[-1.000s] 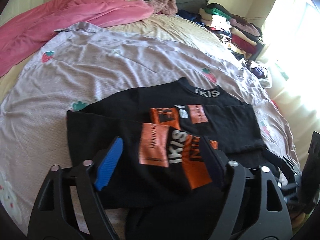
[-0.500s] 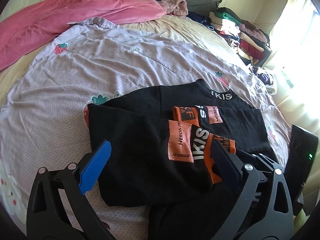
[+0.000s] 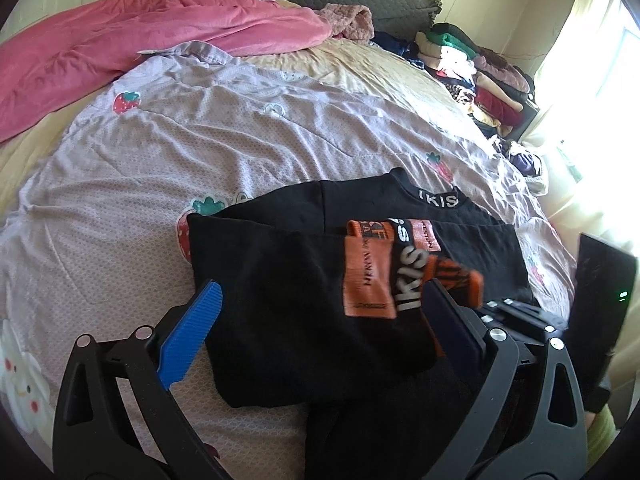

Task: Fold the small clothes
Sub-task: 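Grasp the folded orange cuff with the right gripper, then fold the shirt side with the sleeve toward the shirt center with the right gripper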

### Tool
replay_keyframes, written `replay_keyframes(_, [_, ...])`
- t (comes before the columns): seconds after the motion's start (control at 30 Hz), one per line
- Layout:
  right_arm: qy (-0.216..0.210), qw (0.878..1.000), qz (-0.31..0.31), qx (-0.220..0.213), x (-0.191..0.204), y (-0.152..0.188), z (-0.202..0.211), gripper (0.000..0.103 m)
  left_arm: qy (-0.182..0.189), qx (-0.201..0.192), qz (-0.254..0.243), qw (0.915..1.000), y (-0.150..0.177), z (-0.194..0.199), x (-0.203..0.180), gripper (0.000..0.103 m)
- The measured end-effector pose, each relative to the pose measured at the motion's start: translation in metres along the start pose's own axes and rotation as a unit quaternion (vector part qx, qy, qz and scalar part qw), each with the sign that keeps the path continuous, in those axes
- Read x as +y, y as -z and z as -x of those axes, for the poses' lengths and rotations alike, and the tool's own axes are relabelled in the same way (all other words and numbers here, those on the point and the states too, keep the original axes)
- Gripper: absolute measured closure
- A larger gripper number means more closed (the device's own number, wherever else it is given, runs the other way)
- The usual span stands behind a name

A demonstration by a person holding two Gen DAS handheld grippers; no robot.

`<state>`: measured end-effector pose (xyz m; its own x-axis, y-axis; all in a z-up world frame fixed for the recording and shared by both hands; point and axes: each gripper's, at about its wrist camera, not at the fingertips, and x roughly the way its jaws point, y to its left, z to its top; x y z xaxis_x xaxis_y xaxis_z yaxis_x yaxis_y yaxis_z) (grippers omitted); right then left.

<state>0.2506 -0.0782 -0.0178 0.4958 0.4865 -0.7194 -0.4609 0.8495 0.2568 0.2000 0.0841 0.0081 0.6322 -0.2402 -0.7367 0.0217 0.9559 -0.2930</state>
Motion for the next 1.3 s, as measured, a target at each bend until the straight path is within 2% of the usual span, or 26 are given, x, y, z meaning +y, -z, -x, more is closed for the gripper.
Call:
replay_keyframes(0.33, [0.047,0.997,0.053,-0.039,-0.003,-0.020,0.040,0.098,0.000,-0.006,0.007,1.0000,-0.004,0.005,0.002,0.010])
replay_keyframes(0.47, [0.087,0.992,0.066,-0.061,-0.014,-0.028,0.056,0.098,-0.013,-0.019,0.008,0.9997,-0.004,0.007,0.005,0.010])
replay_keyframes(0.8, [0.148,0.984,0.046,-0.084,-0.075,-0.037,0.088,0.098,-0.021,-0.013,0.016,0.9996,-0.003,0.002,0.013,0.010])
replay_keyframes(0.93, [0.168,0.982,0.037,-0.082,-0.094,-0.033,0.093,0.098,-0.020,-0.005,0.008,0.9998,-0.001,-0.006,0.004,0.010])
replay_keyframes(1.3, [0.177,0.981,0.011,-0.072,-0.130,-0.018,0.092,0.098,-0.008,0.020,-0.046,0.9987,-0.001,-0.033,-0.042,0.010])
